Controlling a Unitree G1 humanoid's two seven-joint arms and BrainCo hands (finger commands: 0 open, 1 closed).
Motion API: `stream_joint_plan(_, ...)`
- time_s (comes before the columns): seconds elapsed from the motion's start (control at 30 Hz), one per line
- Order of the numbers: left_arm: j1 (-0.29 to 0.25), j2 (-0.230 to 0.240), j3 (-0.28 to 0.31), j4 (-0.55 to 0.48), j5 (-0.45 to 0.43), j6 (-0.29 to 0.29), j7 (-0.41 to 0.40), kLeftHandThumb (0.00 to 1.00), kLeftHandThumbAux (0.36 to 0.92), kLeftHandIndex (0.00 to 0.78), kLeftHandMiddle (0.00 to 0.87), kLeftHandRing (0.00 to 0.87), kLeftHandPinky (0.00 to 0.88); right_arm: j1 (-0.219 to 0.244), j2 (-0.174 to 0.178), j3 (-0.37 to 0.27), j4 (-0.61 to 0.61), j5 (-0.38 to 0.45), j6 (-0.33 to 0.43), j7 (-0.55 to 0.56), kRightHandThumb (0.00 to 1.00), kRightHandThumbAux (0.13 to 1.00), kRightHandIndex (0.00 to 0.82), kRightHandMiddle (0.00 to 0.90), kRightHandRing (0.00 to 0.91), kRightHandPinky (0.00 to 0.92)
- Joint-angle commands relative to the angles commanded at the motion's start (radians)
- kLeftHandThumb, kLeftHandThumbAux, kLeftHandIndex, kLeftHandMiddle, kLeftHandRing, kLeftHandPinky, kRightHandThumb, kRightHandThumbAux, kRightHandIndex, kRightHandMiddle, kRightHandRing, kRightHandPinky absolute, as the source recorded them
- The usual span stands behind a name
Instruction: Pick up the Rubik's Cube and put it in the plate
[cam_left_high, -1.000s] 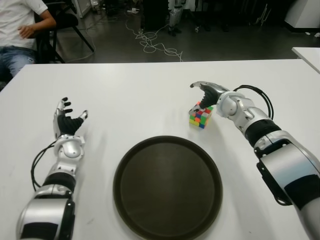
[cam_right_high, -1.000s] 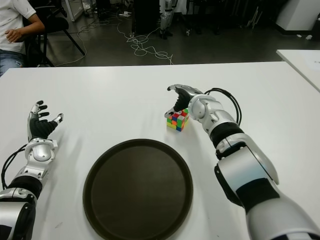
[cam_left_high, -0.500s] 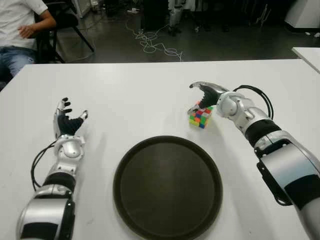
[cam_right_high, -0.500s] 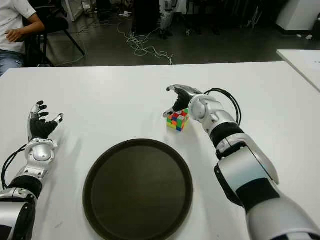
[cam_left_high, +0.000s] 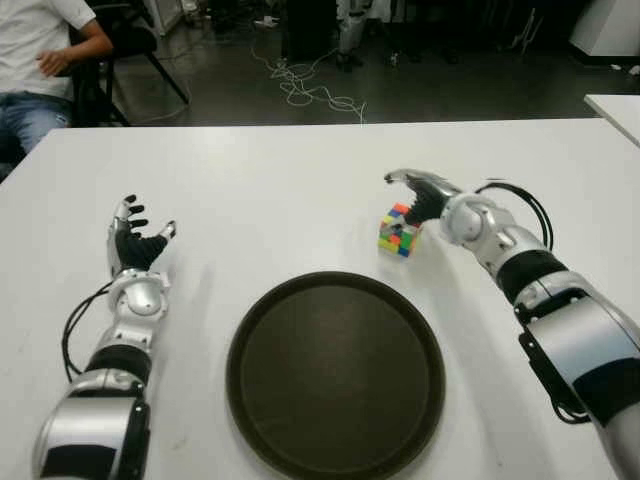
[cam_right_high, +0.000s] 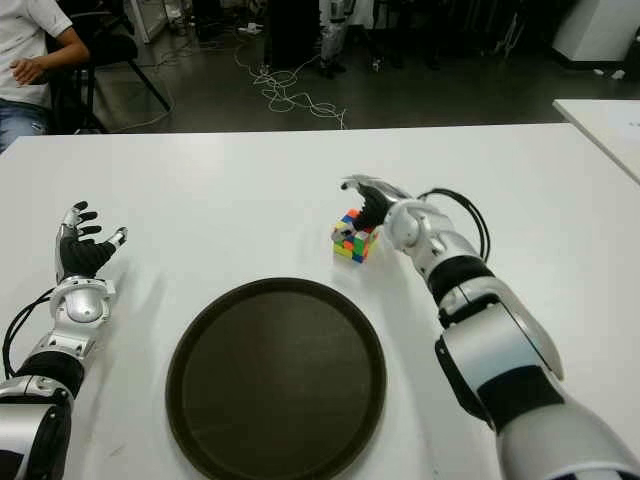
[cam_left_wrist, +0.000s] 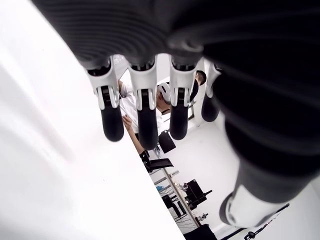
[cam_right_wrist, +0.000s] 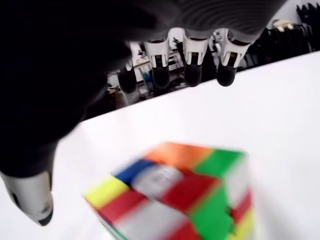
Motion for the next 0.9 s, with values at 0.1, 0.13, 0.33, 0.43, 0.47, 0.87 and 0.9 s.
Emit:
stream_joint_plan(0.1, 0.001, -0.001, 0.001, -0.001, -0.002, -0.003, -0.001, 0.128, 0.773, 0.127, 0.215, 0.242, 0.291, 0.007, -0.006, -0.007, -0.003, 0.006, -0.002, 0.004, 0.0, 0.645, 0.049, 0.061, 0.055, 0.027)
stream_joint_plan(0.13, 0.001, -0.001, 0.002, -0.002, -0.002, -0.004, -0.001, 0.127, 0.773, 0.127, 0.215, 0.242, 0.291, 0.012, -0.011, -0.009, -0.004, 0.008, -0.006, 0.004, 0.0, 0.644, 0.05, 0.061, 0.054, 0.026)
stream_joint_plan(0.33, 0.002, -0.001, 0.003, -0.002, -0.005, -0.005, -0.008, 0.118, 0.769, 0.125, 0.203, 0.221, 0.253, 0.023, -0.022, -0.008, -0.012, 0.006, -0.007, -0.003, 0.0, 0.64, 0.066, 0.07, 0.061, 0.029)
stream_joint_plan(0.43, 0.002, -0.001, 0.004, -0.002, -0.006, -0.002, -0.01, 0.114, 0.762, 0.126, 0.203, 0.219, 0.258, 0.027, -0.026, -0.009, -0.015, 0.008, -0.008, -0.001, 0.0, 0.64, 0.077, 0.079, 0.072, 0.04)
stream_joint_plan(0.47, 0.002, 0.0, 0.004, -0.002, -0.006, -0.001, -0.008, 0.119, 0.761, 0.127, 0.205, 0.222, 0.266, 0.029, -0.027, -0.01, -0.016, 0.008, -0.01, 0.0, 0.0, 0.639, 0.078, 0.078, 0.073, 0.04)
stream_joint_plan(0.87, 0.002, 0.001, 0.004, -0.001, -0.004, -0.004, -0.001, 0.149, 0.767, 0.135, 0.206, 0.234, 0.288, 0.048, -0.039, -0.01, -0.017, 0.012, -0.05, -0.009, 0.0, 0.63, 0.103, 0.088, 0.075, 0.036)
stream_joint_plan(0.9, 0.002, 0.001, 0.005, -0.001, -0.005, -0.004, -0.001, 0.148, 0.769, 0.132, 0.207, 0.235, 0.29, 0.05, -0.04, -0.011, -0.018, 0.014, -0.054, -0.01, 0.0, 0.625, 0.098, 0.083, 0.071, 0.033)
